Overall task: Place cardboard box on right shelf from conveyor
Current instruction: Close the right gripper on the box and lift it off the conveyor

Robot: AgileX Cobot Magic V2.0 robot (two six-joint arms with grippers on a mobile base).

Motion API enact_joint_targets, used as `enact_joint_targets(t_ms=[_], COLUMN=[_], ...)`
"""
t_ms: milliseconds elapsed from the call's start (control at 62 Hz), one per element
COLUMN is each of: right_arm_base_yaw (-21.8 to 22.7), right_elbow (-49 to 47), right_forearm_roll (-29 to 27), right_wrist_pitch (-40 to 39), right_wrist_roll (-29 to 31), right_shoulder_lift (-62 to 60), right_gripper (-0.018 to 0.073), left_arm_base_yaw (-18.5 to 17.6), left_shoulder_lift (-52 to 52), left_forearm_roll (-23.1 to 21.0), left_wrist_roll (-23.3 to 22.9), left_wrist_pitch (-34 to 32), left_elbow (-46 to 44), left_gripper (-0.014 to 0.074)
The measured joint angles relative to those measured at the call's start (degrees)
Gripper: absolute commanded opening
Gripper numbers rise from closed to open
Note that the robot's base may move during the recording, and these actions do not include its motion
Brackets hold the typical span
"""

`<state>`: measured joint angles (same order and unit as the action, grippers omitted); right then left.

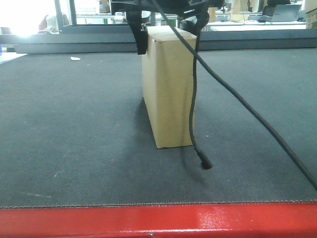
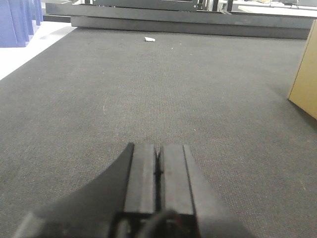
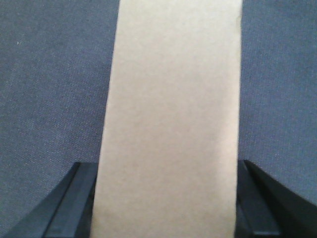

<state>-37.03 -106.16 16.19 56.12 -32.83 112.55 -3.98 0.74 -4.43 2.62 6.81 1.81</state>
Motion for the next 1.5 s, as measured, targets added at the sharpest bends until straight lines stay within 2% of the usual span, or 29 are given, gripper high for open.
enact_joint_targets(t_ms=[113, 355, 467, 741, 1080, 1305, 1499], right_arm_base_yaw=[1.1, 5.8, 8.1, 12.5, 12.7, 12.7, 12.7], right_elbow=[0.0, 0.1, 3.5, 24.5, 52.2, 62.5, 65.5], right_forearm_roll=[-0.4, -0.5, -0.6, -2.0, -5.8, -5.9, -5.9], right_wrist_pitch=[0.3, 4.9, 5.3, -2.4, -15.1, -16.4, -16.2], right_wrist_roll=[3.0, 13.4, 17.3, 18.8, 21.7, 24.2, 25.5], right_shoulder_lift=[-1.5, -8.6, -13.1, -28.2, -53.9, -71.3, -83.5], right_gripper=[0.0215, 0.0215, 0.0215, 0.0215, 0.0215, 0.0215, 0.0215], left_arm_base_yaw=[0.0, 0.0, 0.0, 0.0, 0.0, 0.0, 0.0], left_shoulder_lift=[0.0, 0.0, 0.0, 0.0, 0.0, 0.0, 0.0], left_forearm_roll=[0.0, 0.0, 0.0, 0.0, 0.0, 0.0, 0.0], left_wrist_roll=[0.0, 0.0, 0.0, 0.0, 0.0, 0.0, 0.0], left_wrist_pitch=[0.0, 0.0, 0.0, 0.0, 0.0, 0.0, 0.0], left_elbow=[0.0, 0.0, 0.0, 0.0, 0.0, 0.0, 0.0], left_gripper=[-0.0116, -0.0116, -0.0116, -0.0116, -0.0116, -0.0116, -0.0116])
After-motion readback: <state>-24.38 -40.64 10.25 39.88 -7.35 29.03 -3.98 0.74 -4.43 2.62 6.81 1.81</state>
